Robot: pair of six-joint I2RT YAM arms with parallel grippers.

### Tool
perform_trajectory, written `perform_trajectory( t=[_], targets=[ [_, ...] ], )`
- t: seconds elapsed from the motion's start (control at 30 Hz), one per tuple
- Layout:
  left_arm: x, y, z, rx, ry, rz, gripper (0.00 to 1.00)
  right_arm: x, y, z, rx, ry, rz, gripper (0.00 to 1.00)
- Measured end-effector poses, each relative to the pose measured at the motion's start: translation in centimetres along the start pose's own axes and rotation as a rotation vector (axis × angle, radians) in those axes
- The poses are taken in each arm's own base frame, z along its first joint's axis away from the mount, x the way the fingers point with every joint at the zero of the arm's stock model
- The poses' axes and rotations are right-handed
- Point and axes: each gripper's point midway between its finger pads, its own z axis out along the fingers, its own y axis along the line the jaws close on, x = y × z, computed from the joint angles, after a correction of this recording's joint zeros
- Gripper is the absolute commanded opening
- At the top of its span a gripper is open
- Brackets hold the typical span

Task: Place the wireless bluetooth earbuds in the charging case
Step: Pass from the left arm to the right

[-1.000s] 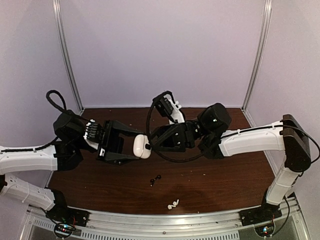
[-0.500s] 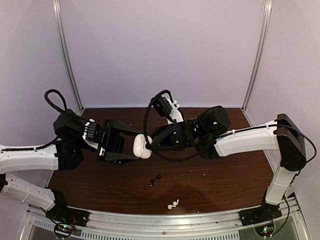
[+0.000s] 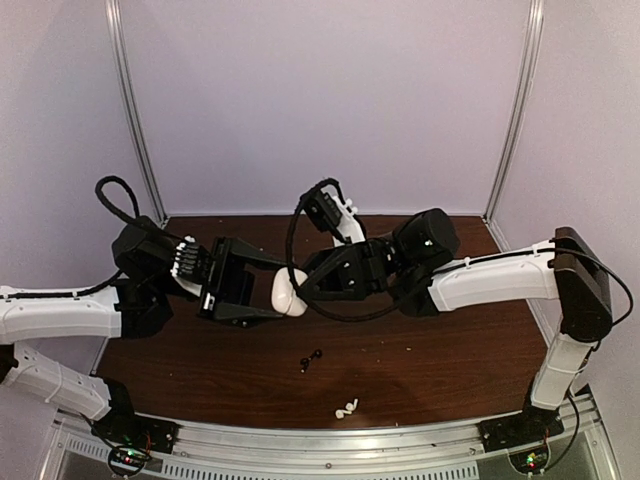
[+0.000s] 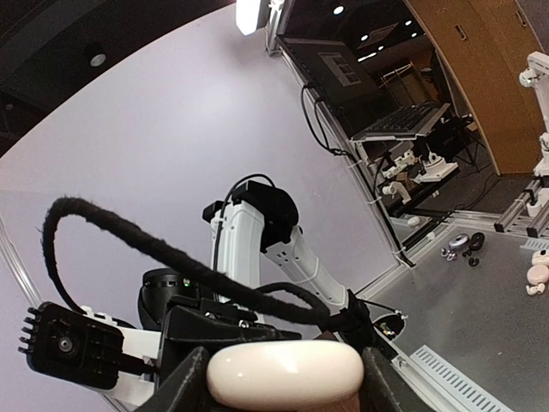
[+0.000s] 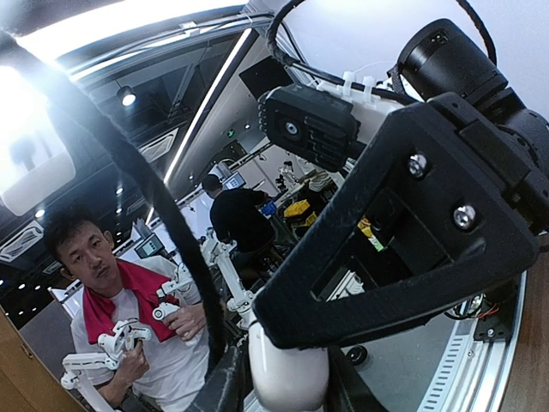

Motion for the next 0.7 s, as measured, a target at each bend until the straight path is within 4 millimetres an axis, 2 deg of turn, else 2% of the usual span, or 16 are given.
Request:
perform_trajectory(
  t=[0.13,0.23,0.47,0.57,0.7],
  targets=[
    [0.0,0.0,0.1,0.006,-0.002,0.000,0.13,0.0,-0.1,0.0,0.003,0.002,-0.001,0.21],
    [0.0,-0.1,0.1,0.013,-0.004,0.001,0.18,0.1,-0.1,0.0,0.003,0.005,0.000,0.16],
    [-0.1,0.1,0.1,0.005,-0.002,-0.007,0.67,0.1,-0.1,0.0,0.003,0.008,-0.002,0.12],
    [0.1,0.8,-0.2,-0.062,0.020,-0.026,0.78,-0.3,-0.3,-0.3,0.016,-0.005,-0.011,0.10],
    [0.2,2.4,-1.6,-0.225,0.063,-0.037,0.88,-1.2,-0.8,-2.0,0.075,-0.035,-0.035,0.09]
  ],
)
